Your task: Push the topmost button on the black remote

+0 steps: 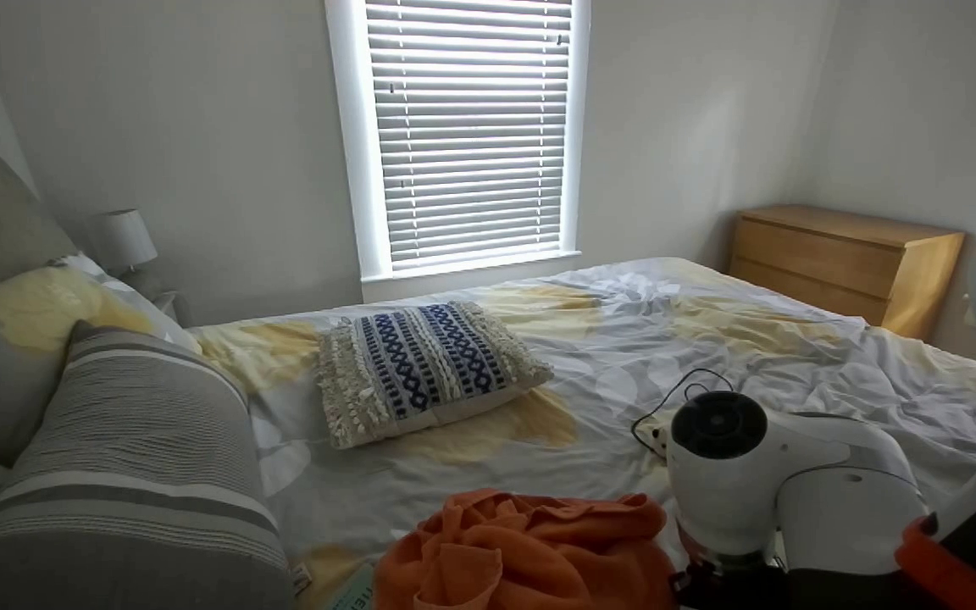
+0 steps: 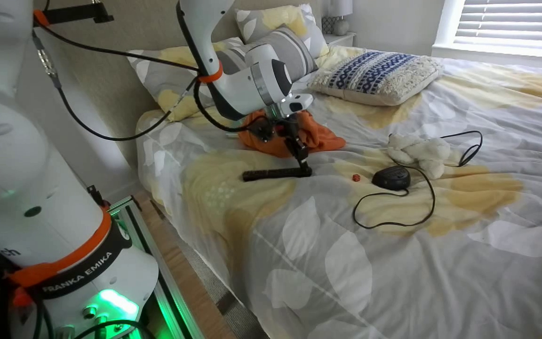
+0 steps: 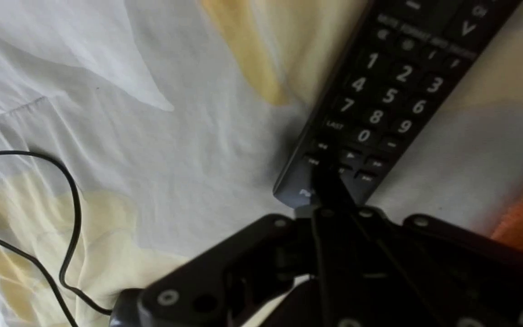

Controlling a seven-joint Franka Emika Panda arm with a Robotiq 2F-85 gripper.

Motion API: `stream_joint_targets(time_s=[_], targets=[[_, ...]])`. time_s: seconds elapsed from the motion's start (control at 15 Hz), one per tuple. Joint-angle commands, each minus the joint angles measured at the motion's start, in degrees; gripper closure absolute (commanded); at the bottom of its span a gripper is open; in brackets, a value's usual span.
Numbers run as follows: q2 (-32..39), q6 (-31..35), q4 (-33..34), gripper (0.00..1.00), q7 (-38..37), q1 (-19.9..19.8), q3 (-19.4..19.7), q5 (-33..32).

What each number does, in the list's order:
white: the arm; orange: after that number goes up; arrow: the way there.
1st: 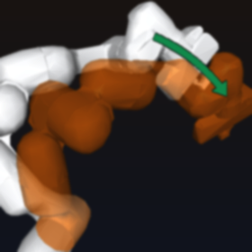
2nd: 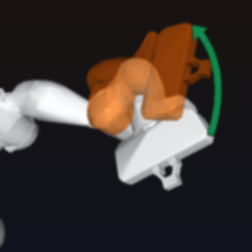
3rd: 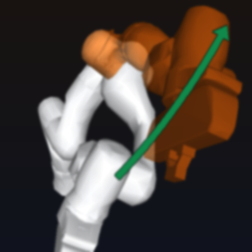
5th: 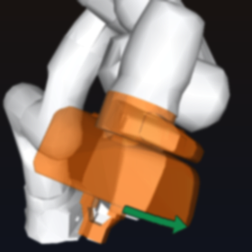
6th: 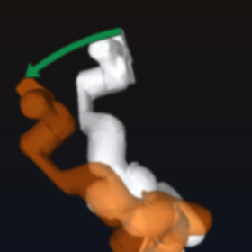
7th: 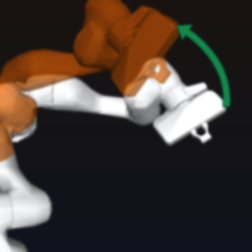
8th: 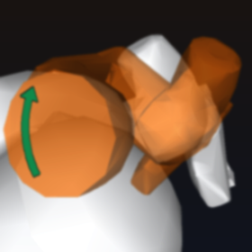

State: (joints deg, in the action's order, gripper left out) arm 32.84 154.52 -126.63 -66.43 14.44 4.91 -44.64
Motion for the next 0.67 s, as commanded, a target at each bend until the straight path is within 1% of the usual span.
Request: stream_joint_targets(time_s=[0.0, 0.33, 0.6], targets=[[1.5, -0.6, 1.1, 1.0, 0.3, 1.5, 1.0, 1.9], [1.6, -0.7, 1.2, 1.0, -0.1, 2.4, 2.1, 1.8], [0.9, -0.1, 0.6, 1.0, 0.2, 2.2, 2.4, 2.2]])
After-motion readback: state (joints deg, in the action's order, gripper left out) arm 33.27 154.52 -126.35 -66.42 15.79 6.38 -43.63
